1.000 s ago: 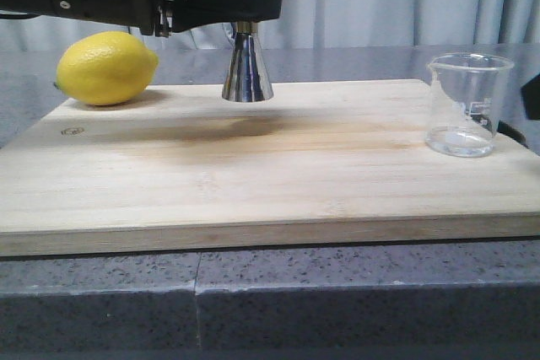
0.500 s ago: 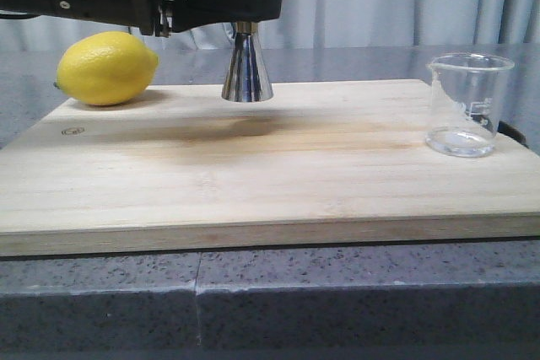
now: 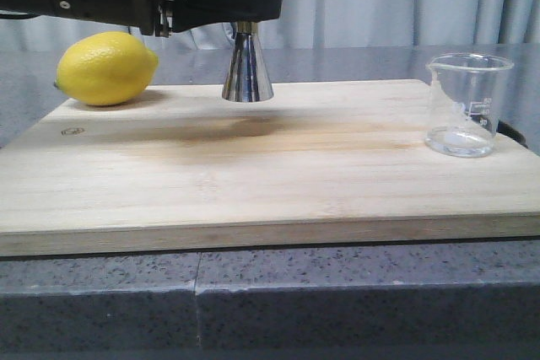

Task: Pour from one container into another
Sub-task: 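Withdraw the right gripper while the left gripper holds the jigger aloft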

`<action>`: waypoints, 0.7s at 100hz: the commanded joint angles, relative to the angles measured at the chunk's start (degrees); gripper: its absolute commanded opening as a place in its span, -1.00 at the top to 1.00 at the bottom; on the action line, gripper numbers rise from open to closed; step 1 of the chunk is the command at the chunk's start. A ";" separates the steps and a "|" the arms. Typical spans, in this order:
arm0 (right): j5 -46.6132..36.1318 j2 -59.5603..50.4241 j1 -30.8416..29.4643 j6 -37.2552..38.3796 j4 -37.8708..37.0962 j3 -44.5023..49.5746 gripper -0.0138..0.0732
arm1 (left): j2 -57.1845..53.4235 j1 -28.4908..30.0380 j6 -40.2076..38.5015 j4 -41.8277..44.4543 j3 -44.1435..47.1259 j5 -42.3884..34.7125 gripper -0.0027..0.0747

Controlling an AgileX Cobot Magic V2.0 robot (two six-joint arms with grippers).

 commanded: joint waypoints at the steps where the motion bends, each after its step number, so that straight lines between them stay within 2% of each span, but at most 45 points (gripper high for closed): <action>1: -4.17 -0.82 0.04 -0.71 -0.92 -1.68 -0.66 | -2.32 -0.41 -0.11 -5.07 -1.59 5.90 0.32; 70: -4.17 -0.97 0.04 -1.18 -1.55 -1.68 -0.66 | -2.32 -0.30 -0.11 -4.55 -1.59 5.90 0.32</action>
